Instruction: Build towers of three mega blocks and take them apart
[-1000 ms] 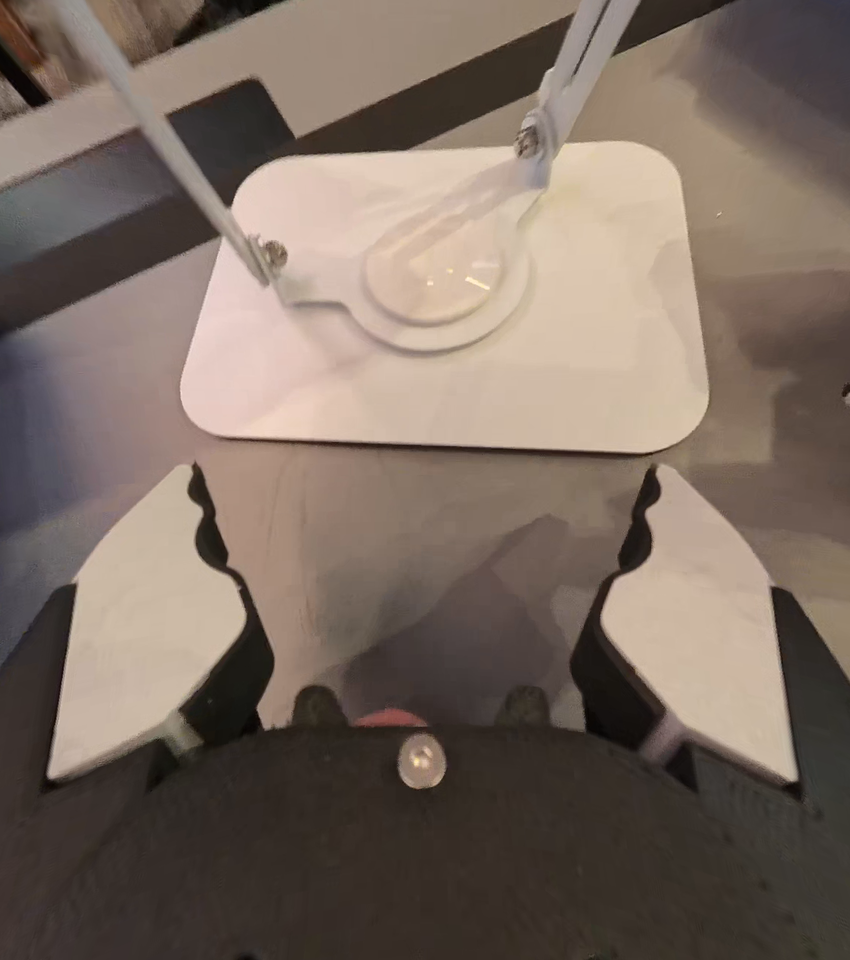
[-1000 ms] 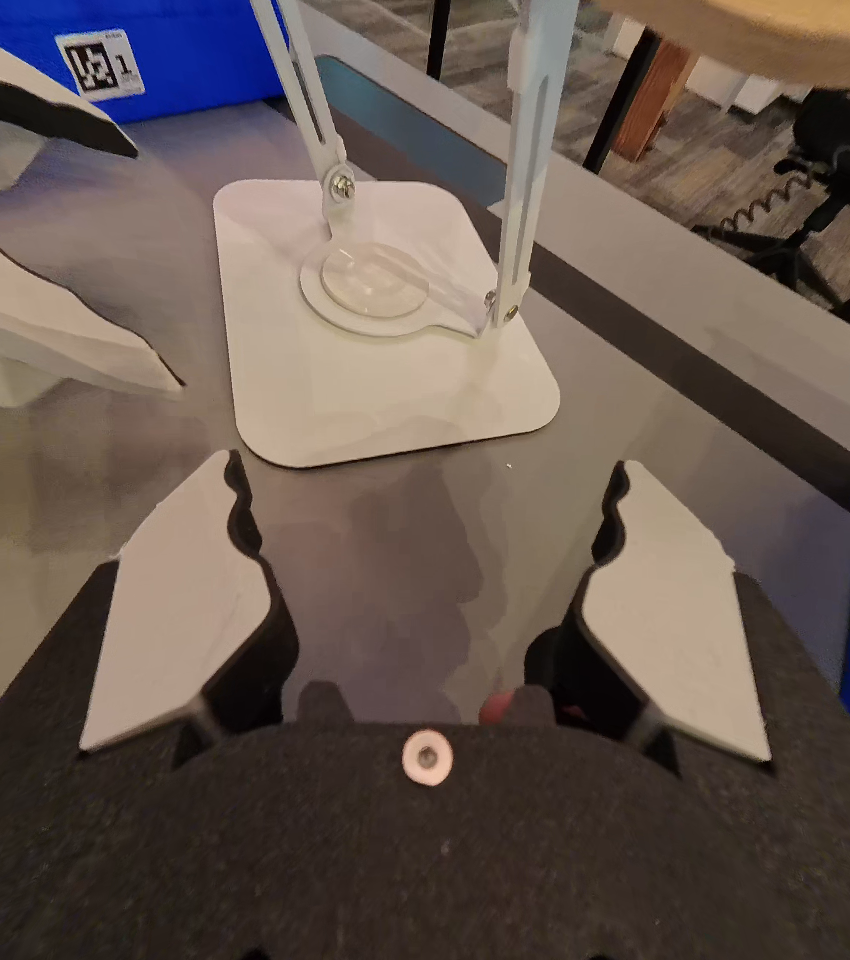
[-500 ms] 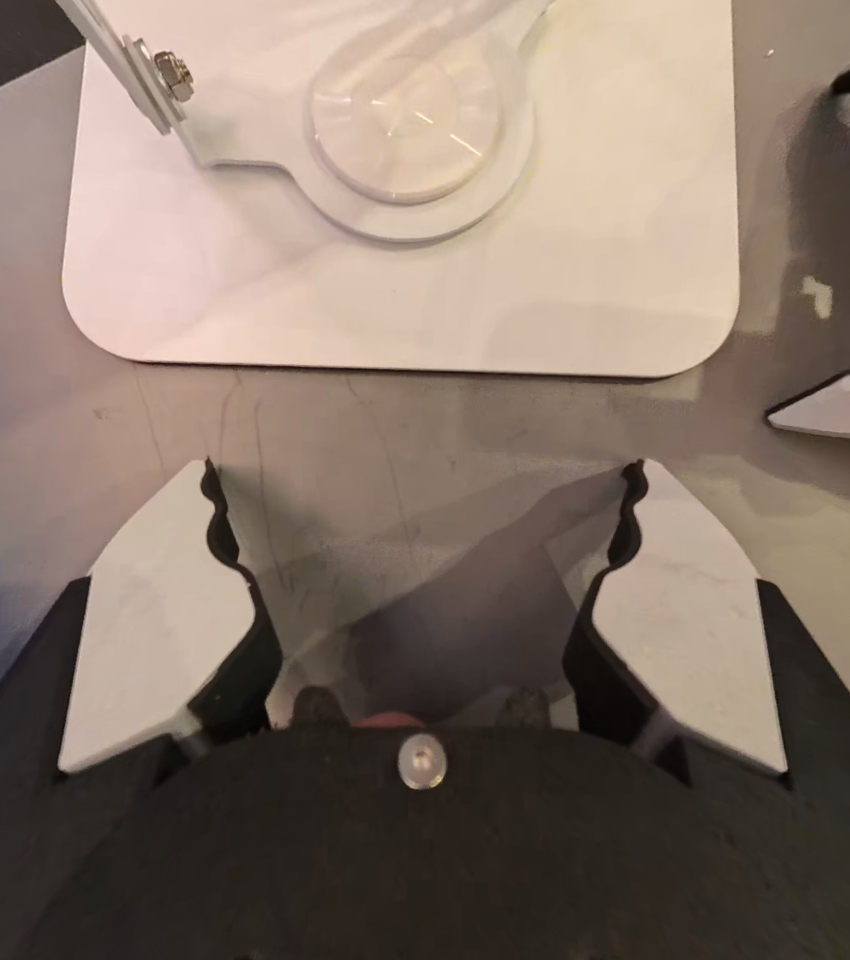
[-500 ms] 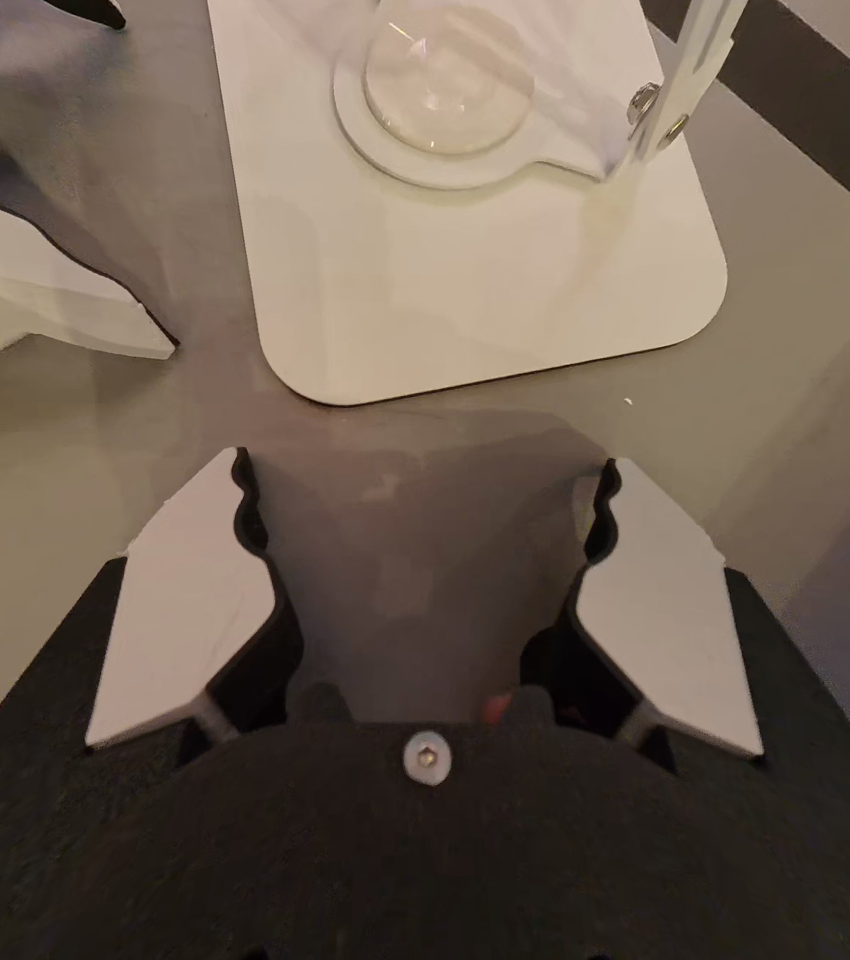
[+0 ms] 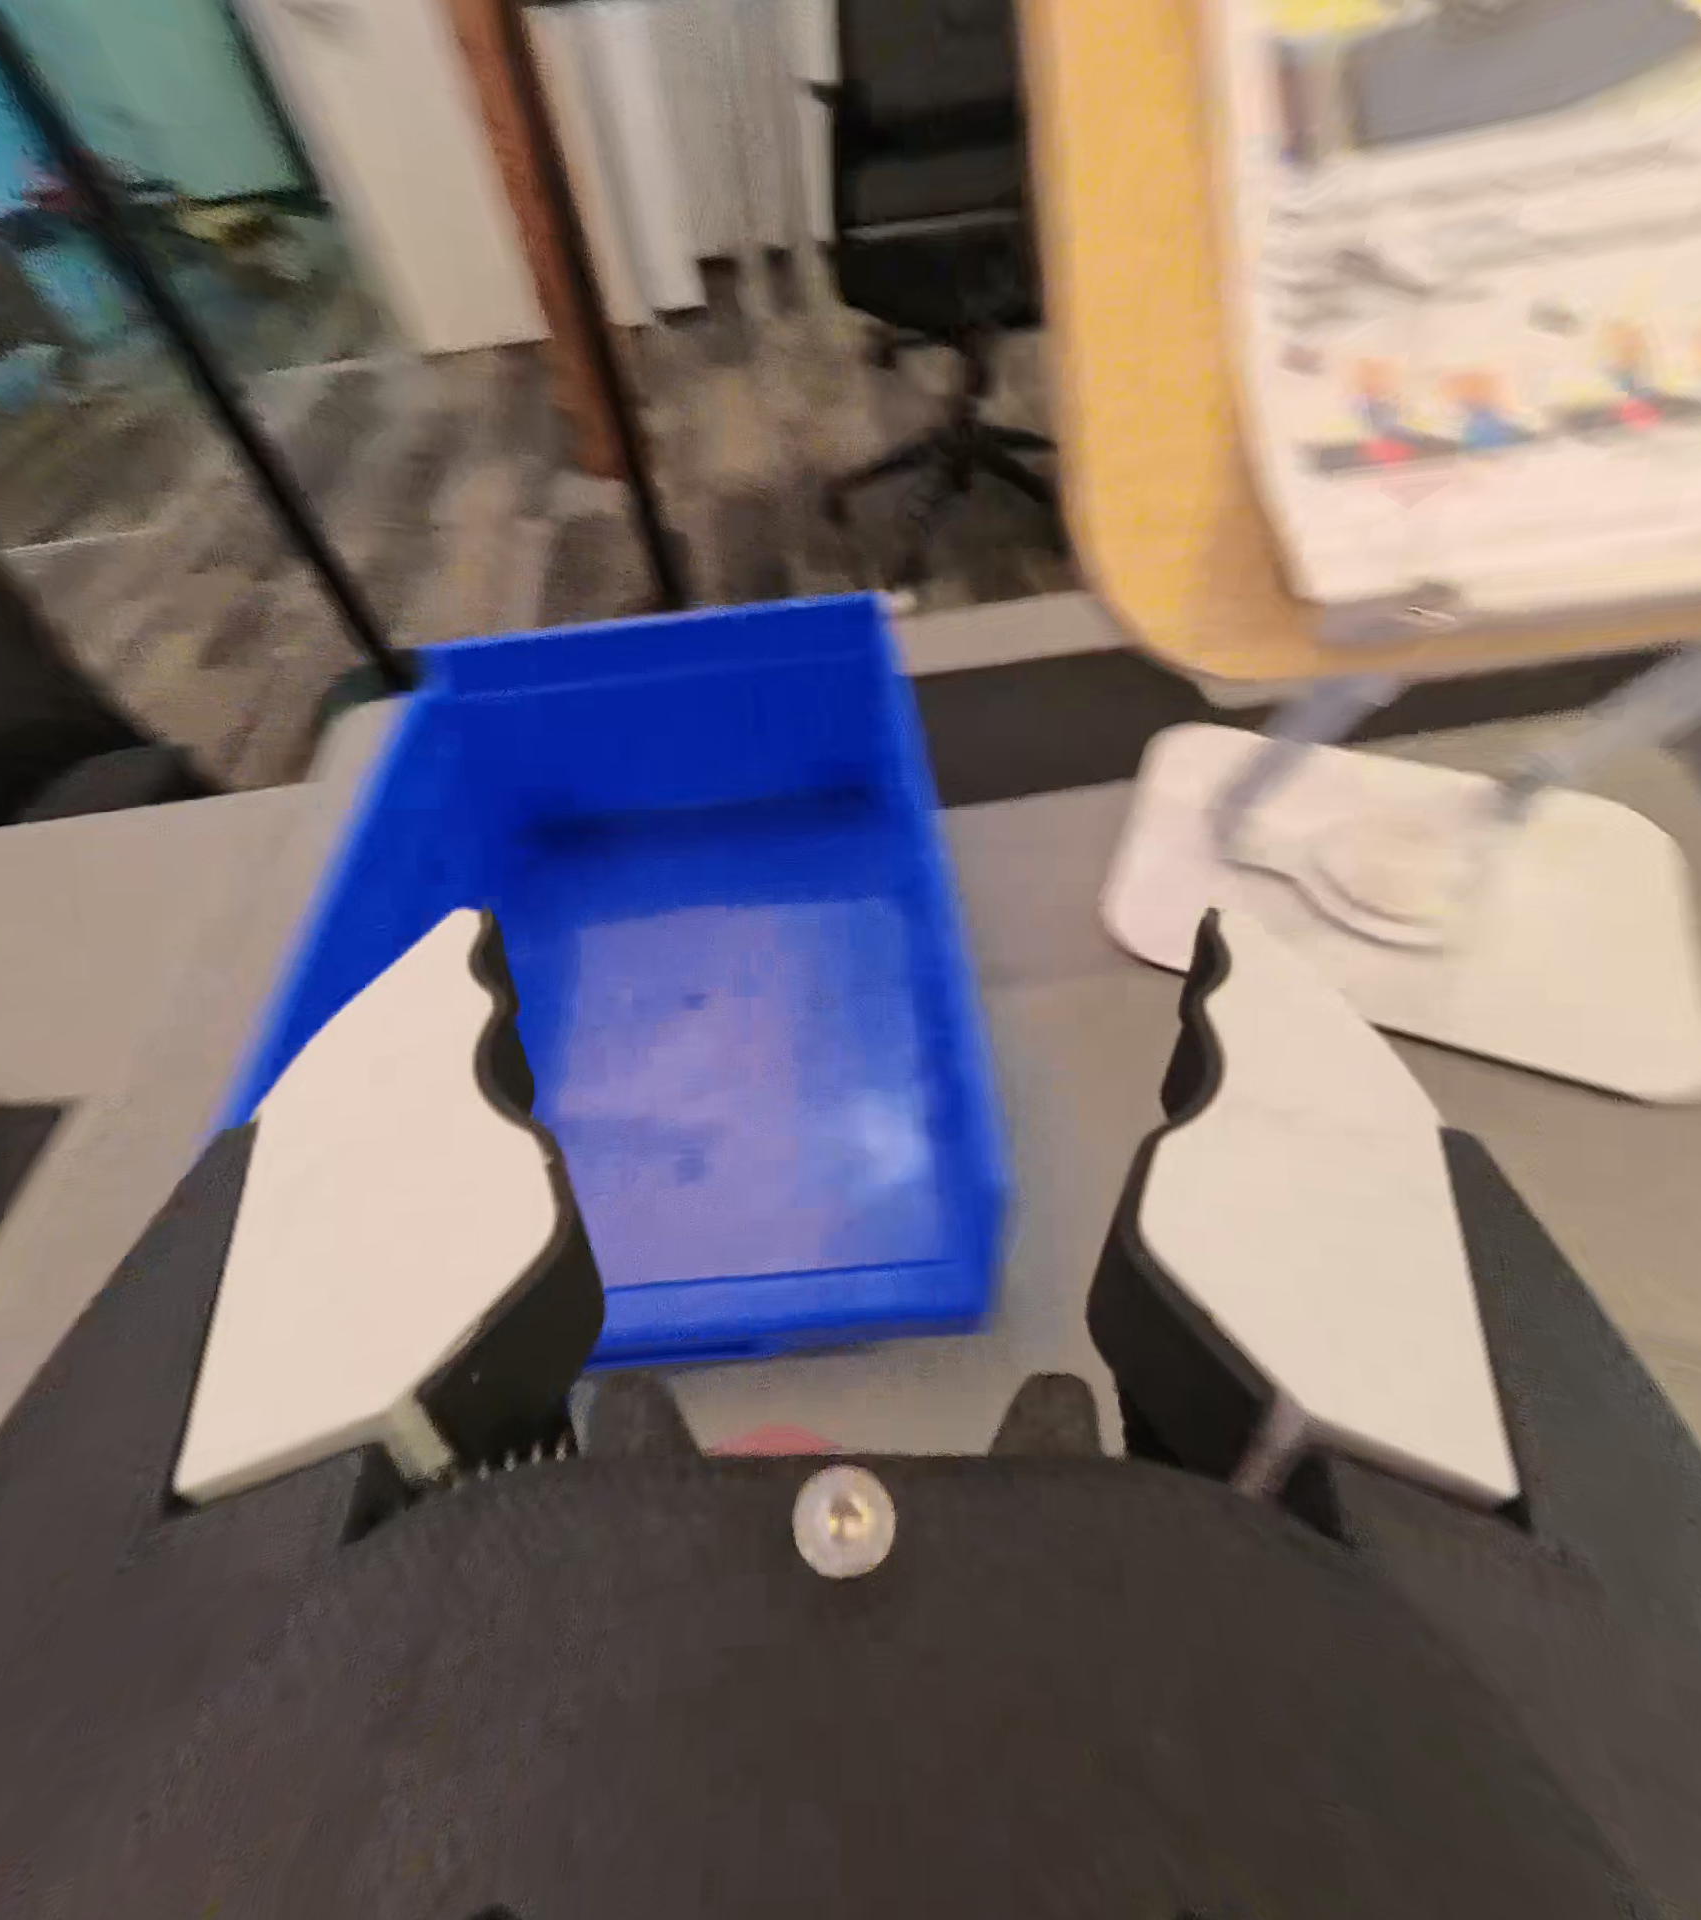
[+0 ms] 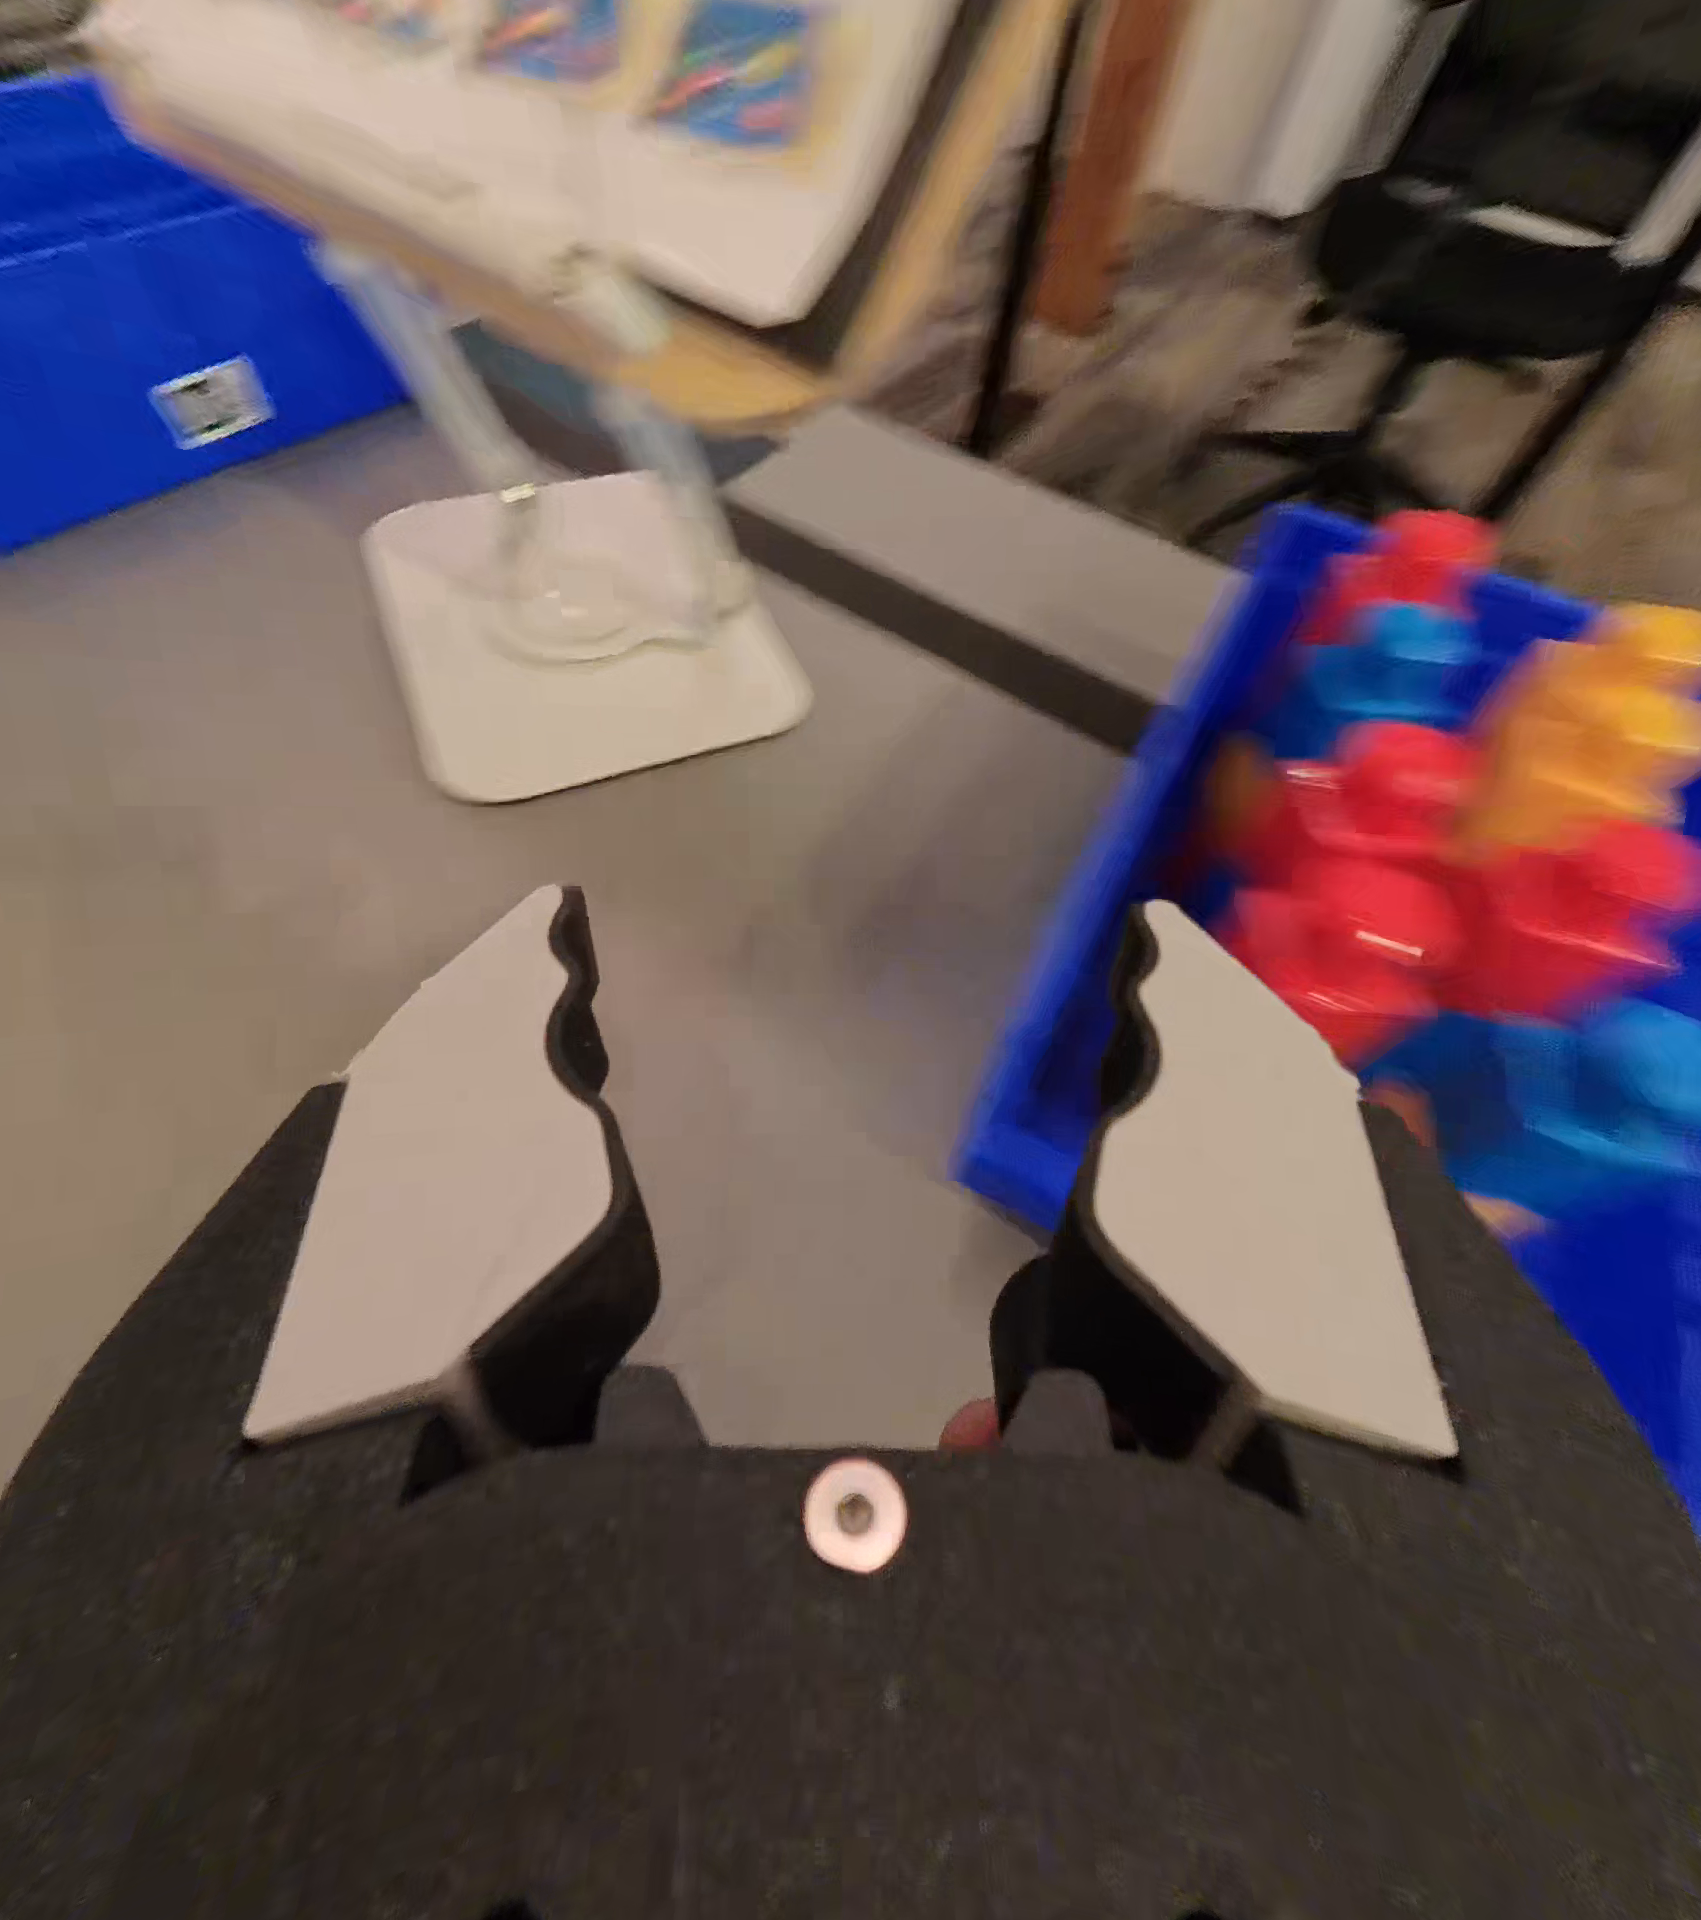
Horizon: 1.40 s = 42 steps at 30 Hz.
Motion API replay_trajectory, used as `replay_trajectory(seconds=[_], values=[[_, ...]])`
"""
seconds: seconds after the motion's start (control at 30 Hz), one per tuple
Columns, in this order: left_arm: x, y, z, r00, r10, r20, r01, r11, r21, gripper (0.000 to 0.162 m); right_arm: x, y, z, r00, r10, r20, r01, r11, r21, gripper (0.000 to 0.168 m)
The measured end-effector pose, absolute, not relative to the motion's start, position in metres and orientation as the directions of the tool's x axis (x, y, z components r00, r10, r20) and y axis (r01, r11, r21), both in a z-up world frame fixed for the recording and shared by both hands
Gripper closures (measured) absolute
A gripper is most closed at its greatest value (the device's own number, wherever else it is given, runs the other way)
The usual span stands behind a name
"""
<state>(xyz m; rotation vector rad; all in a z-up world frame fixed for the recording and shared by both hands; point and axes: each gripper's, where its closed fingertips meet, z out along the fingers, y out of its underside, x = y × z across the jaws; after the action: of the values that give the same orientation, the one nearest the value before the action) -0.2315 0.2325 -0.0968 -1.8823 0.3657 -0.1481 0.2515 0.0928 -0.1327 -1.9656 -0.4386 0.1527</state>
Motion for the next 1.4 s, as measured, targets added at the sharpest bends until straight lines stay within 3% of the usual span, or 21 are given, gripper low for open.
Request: replay_trajectory(seconds=[0.2,0.43,0.53,0.63,0.77,0.83,0.87,0.97,1.4], values=[[-0.369,0.267,-0.117,0.996,-0.074,-0.057,-0.082,-0.412,-0.907,0.035,0.439,0.068,-0.103,0.989,-0.036,0.141,0.117,-0.374,-0.920,0.077],[-0.408,0.289,-0.169,0.992,-0.116,0.058,-0.018,-0.561,-0.828,0.058,0.508,0.088,-0.164,0.994,-0.098,0.057,-0.004,-0.533,-0.846,0.084],[-0.406,0.293,-0.193,0.986,-0.153,0.059,-0.050,-0.622,-0.782,0.069,0.514,0.103,-0.186,0.996,-0.088,0.008,-0.043,-0.564,-0.824,0.094],[-0.390,0.296,-0.210,0.972,-0.223,0.075,-0.091,-0.652,-0.752,0.097,0.516,0.113,-0.206,0.997,-0.071,-0.012,-0.053,-0.611,-0.790,0.113],[-0.393,0.306,-0.230,0.973,-0.221,-0.067,-0.200,-0.661,-0.723,0.120,0.512,0.120,-0.229,0.998,-0.031,-0.049,-0.058,-0.663,-0.747,0.138],[-0.392,0.307,-0.228,0.971,-0.233,-0.062,-0.205,-0.660,-0.723,0.144,0.505,0.120,-0.236,0.998,0.004,-0.062,-0.042,-0.683,-0.729,0.152],[-0.392,0.308,-0.229,0.971,-0.234,-0.045,-0.194,-0.667,-0.719,0.148,0.501,0.120,-0.236,0.997,0.022,-0.072,-0.038,-0.681,-0.731,0.163],[-0.387,0.312,-0.229,0.962,-0.273,0.016,-0.177,-0.665,-0.726,0.156,0.500,0.119,-0.236,0.999,0.027,-0.033,-0.006,-0.691,-0.723,0.164],[-0.386,0.298,-0.226,0.957,-0.283,0.068,-0.141,-0.654,-0.743,0.157,0.470,0.091,-0.237,1.000,0.011,0.027,0.027,-0.722,-0.691,0.162]])
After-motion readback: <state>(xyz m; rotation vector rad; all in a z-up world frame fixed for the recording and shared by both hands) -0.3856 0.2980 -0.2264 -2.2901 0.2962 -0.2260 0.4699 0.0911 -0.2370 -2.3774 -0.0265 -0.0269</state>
